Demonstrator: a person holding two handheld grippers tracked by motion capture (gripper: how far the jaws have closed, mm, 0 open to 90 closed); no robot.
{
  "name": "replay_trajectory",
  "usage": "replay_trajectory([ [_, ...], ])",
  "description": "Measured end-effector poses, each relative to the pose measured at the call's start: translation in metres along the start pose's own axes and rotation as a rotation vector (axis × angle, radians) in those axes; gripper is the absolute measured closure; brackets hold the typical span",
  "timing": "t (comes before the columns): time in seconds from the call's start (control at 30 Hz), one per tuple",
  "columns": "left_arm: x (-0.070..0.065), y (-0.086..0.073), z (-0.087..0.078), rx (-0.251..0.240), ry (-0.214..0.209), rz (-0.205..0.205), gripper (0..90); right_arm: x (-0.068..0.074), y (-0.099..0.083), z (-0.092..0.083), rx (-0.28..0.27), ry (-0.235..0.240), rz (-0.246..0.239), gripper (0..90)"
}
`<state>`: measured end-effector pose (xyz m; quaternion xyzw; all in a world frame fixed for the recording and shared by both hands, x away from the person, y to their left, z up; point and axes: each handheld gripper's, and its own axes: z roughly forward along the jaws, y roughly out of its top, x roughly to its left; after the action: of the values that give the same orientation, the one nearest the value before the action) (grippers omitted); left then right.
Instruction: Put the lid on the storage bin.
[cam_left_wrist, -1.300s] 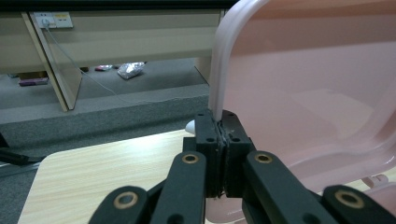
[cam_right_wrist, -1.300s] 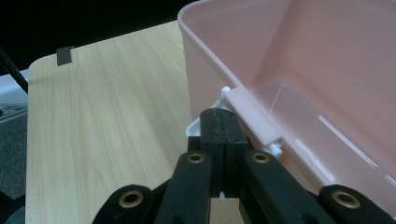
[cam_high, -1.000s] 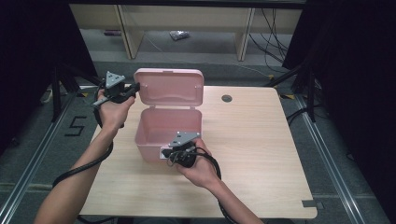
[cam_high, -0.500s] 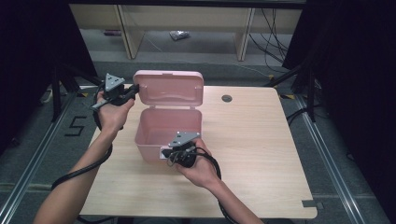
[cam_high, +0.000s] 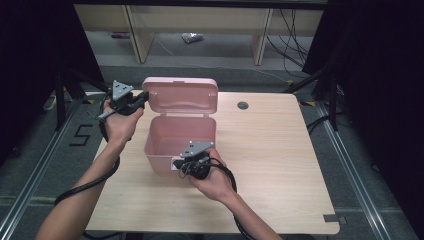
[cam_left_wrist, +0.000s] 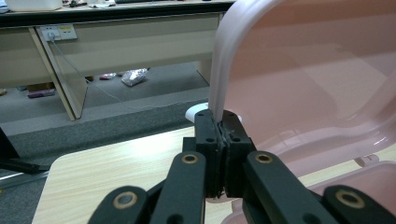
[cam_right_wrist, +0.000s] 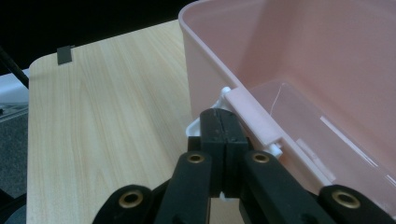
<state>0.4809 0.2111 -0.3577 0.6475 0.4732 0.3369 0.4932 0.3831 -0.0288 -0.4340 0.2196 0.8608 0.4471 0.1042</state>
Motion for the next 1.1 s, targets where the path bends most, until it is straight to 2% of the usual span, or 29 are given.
replay_trajectory([
  [0.17,-0.001,0.000,-0.002,0.004,0.000,0.005,87.9,0.001,0.000,0.000,0.006,-0.002,0.017,90.0],
  [0.27,-0.001,-0.001,-0.002,0.001,-0.001,0.006,87.9,0.000,0.000,0.000,0.003,-0.001,0.002,90.0],
  [0.3,-0.001,-0.001,-0.002,0.002,-0.001,0.006,87.9,0.001,0.000,-0.001,0.007,-0.001,0.018,90.0],
  [0.33,-0.001,-0.001,-0.003,0.003,-0.001,0.007,87.8,0.000,0.001,0.000,0.003,-0.001,0.003,90.0],
  [0.4,-0.001,-0.001,-0.003,0.004,-0.001,0.008,87.8,0.002,0.001,-0.001,0.009,-0.003,0.017,90.0],
  [0.87,-0.002,-0.002,-0.006,0.008,-0.003,0.018,87.8,0.001,0.002,-0.002,0.019,0.001,0.011,90.0],
  [0.97,-0.002,-0.003,-0.007,0.008,-0.003,0.023,87.8,0.002,0.004,-0.005,-0.005,0.015,0.023,90.0],
  [1.0,-0.002,-0.003,-0.007,0.007,-0.003,0.024,87.8,0.001,0.004,-0.005,-0.028,0.011,0.005,90.0],
  [1.1,-0.002,-0.003,-0.008,0.006,-0.003,0.026,87.8,-0.002,0.008,-0.012,-0.043,-0.001,0.015,90.0],
])
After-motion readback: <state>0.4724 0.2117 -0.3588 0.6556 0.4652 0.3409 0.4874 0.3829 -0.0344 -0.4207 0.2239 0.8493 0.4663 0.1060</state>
